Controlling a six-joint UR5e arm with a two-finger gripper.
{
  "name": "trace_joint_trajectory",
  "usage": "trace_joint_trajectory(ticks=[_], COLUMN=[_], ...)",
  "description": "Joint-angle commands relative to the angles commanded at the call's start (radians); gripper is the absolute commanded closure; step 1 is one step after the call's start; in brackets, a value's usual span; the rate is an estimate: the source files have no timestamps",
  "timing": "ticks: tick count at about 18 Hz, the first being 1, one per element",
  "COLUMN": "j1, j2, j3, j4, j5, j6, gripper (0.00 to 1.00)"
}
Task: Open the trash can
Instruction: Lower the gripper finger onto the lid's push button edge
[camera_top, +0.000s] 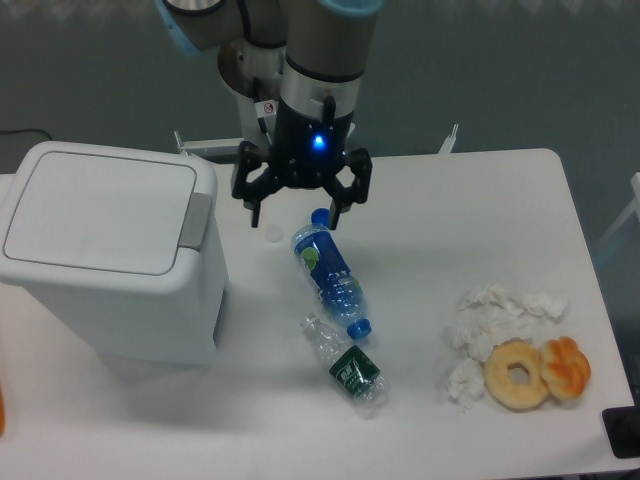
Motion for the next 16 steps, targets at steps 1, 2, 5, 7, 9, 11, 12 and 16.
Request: trace_joint_trajectory(ticks=[1, 2, 5, 7, 9, 11, 12, 16], j1=[-0.002, -0.005, -0.017, -0.023, -0.025, -0.025, -0.025, -0.029], j2=[0.0, 0.0, -0.002, -0.005, -0.008, -0.009, -0.009, -0.005], j3=[0.0, 0.0, -0.003, -0.003, -0.003, -0.003, -0.005, -0.025], j4=[0.0, 0.0, 0.0, 0.002, 0.003, 0.003, 0.003, 0.005], j5=[-0.006, -0.018, -0.022, -0.022, -0.02, -0.02, -0.02, -0.02], j6=[-0.005, -0.009, -0.009, -0.009, -0.009, -0.006, -0.006, 0.0], gripper=[0.0, 0.0, 0.0, 0.0, 0.0, 0.0, 0.0, 0.0])
